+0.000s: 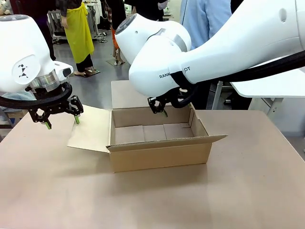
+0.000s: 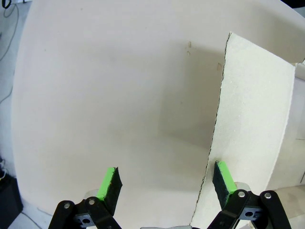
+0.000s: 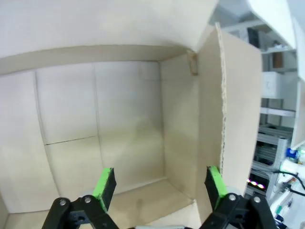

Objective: Pack the gift set into the box.
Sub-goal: Place both hands on the side flaps of the Package Box and spread them outward.

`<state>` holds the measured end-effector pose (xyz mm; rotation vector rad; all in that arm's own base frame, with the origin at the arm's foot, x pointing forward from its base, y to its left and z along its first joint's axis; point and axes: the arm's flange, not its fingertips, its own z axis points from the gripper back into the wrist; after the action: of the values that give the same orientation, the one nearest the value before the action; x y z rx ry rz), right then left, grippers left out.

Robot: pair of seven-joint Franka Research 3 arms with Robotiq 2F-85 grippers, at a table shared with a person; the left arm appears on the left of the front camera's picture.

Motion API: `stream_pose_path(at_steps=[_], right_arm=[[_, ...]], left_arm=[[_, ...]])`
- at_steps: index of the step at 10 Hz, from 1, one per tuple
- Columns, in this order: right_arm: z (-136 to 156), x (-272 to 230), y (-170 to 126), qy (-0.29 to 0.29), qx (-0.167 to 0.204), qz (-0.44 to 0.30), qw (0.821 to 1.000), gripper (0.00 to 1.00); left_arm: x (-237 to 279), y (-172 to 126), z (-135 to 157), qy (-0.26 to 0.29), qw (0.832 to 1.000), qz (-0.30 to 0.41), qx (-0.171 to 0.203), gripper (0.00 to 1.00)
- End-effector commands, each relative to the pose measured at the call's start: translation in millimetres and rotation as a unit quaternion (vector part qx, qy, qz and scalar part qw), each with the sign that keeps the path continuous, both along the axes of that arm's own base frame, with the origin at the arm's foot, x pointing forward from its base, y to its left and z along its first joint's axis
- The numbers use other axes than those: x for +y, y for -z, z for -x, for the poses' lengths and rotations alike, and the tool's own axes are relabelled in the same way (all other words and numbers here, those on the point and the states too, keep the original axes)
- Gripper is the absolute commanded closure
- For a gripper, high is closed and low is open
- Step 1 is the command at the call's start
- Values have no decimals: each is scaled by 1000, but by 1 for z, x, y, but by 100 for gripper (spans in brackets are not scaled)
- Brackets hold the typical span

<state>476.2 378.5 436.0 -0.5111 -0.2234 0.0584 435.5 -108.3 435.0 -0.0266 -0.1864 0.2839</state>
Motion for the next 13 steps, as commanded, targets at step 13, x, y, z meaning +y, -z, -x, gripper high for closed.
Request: stream_pose_path(at_steps=[13], right_arm=[[17, -209, 20, 165, 6, -106, 981, 0]], left_arm=[[0, -2, 0, -8, 1000, -9, 0, 0]])
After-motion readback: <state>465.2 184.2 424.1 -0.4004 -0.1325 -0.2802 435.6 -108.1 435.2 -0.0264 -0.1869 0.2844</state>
